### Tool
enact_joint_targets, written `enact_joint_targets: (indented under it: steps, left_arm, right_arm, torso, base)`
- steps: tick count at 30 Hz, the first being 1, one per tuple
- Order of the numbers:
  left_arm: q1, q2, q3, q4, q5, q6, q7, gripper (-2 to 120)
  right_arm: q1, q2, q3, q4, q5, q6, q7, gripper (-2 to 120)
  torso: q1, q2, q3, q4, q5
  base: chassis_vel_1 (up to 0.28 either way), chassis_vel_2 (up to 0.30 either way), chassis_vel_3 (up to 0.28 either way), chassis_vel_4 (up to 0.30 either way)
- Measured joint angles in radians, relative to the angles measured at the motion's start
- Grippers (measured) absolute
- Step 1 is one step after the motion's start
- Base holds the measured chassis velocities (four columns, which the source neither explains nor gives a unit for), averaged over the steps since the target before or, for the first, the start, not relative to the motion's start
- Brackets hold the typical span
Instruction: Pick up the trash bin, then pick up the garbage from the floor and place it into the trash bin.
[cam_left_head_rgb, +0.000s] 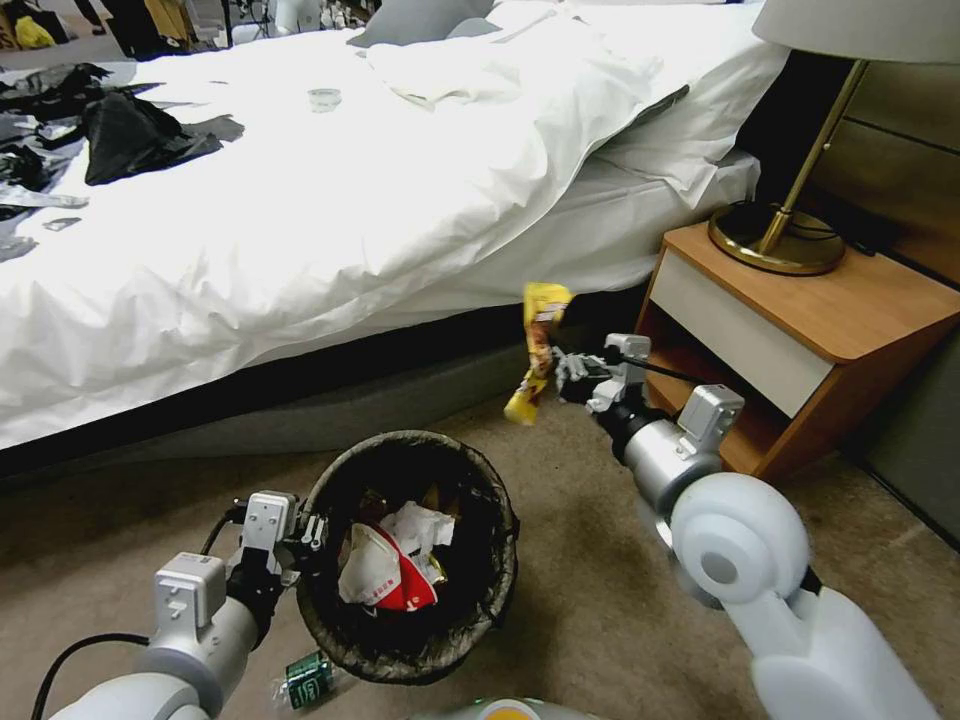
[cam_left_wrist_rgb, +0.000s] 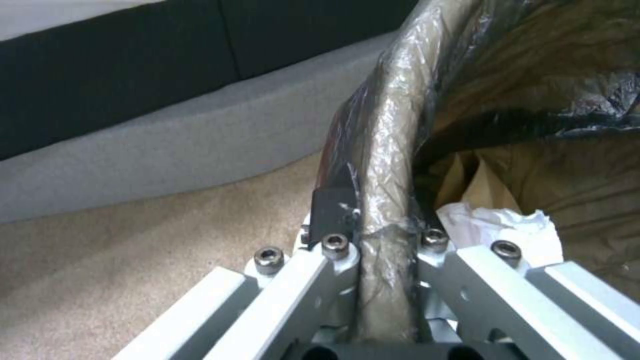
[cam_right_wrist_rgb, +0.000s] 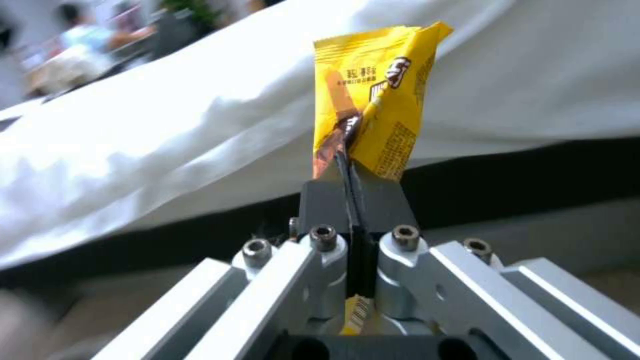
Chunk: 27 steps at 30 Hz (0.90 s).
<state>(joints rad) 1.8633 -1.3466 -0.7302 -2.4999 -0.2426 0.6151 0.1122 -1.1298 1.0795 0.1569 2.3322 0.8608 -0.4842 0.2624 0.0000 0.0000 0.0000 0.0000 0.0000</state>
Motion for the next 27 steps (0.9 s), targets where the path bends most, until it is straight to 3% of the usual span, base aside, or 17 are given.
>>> enact_joint_targets:
  steps: [5, 15, 27]
  left_arm:
    - [-0.002, -0.004, 0.0, 0.0, 0.002, 0.0, 0.0, 1]
    - [-0.007, -0.005, -0.002, 0.0, 0.003, 0.001, -0.002, 1]
    - [-0.012, -0.006, -0.004, 0.0, 0.0, 0.001, -0.004, 1]
  right_arm:
    - [0.027, -0.038, -0.078, 0.02, 0.007, -0.008, -0.024, 0]
    - [0.084, -0.081, -0.355, 0.021, -0.015, -0.039, -0.014, 0]
    - [0.103, -0.067, -0.496, -0.017, -0.067, -0.078, 0.016, 0]
  torso:
    - [0.0, 0.0, 0.0, 0.0, 0.0]
    - [0.0, 0.0, 0.0, 0.0001, -0.0001]
    - [0.0, 0.0, 0.0, 0.0, -0.0001]
  base:
    - [0.0, 0.0, 0.0, 0.0]
    - [0.0, 0.0, 0.0, 0.0]
    - [0.0, 0.0, 0.0, 0.0]
